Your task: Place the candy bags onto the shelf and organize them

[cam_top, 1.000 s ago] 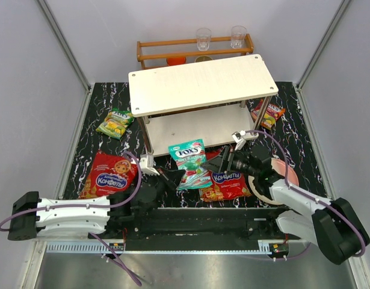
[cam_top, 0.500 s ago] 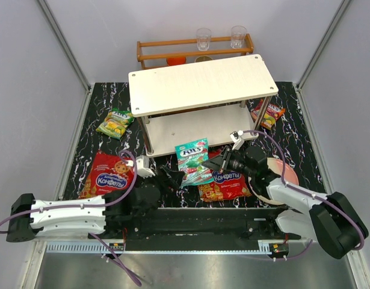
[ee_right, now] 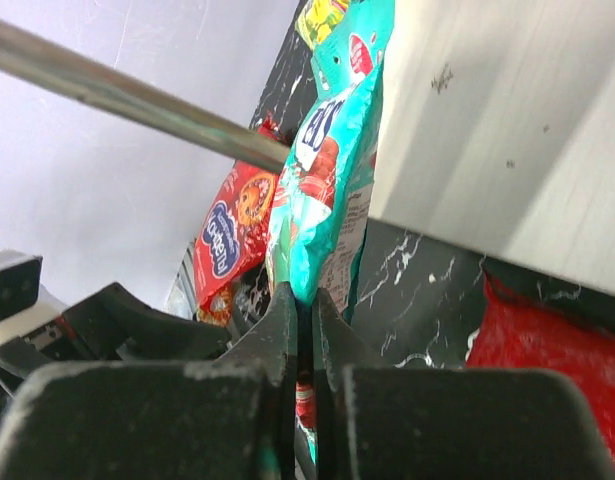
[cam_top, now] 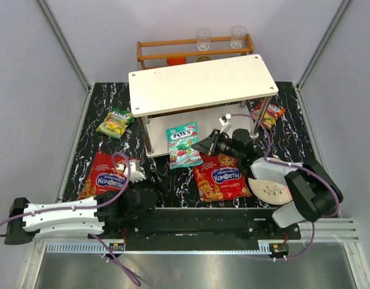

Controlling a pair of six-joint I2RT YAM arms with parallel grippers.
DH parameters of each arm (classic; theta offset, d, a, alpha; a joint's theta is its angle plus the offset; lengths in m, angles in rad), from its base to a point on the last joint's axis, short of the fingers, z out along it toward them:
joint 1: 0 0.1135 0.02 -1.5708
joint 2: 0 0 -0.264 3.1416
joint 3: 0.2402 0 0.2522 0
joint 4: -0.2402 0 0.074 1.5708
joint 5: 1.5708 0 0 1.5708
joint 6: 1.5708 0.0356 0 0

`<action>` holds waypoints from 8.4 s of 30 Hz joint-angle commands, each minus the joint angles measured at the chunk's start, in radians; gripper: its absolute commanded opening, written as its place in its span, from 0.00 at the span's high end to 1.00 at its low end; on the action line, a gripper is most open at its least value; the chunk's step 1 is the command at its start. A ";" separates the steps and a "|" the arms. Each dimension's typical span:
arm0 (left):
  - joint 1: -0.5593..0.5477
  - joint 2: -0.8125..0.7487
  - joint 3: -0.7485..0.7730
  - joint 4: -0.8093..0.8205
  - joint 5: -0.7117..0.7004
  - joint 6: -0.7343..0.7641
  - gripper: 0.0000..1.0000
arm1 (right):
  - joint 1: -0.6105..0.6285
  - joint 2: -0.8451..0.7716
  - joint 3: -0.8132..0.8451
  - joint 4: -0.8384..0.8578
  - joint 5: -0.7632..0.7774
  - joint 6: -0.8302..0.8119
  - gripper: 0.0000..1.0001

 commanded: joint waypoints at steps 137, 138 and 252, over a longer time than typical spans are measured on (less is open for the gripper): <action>1.563 0.440 0.194 0.625 0.880 0.357 1.00 | -0.053 -0.472 0.038 -0.611 0.356 -0.239 0.27; 1.564 0.332 0.171 0.603 0.884 0.357 1.00 | -0.052 -0.479 0.042 -0.622 0.361 -0.244 0.28; -0.102 -0.128 0.080 -0.328 0.110 -0.221 0.21 | 0.827 0.074 -0.032 -0.413 1.068 0.670 1.00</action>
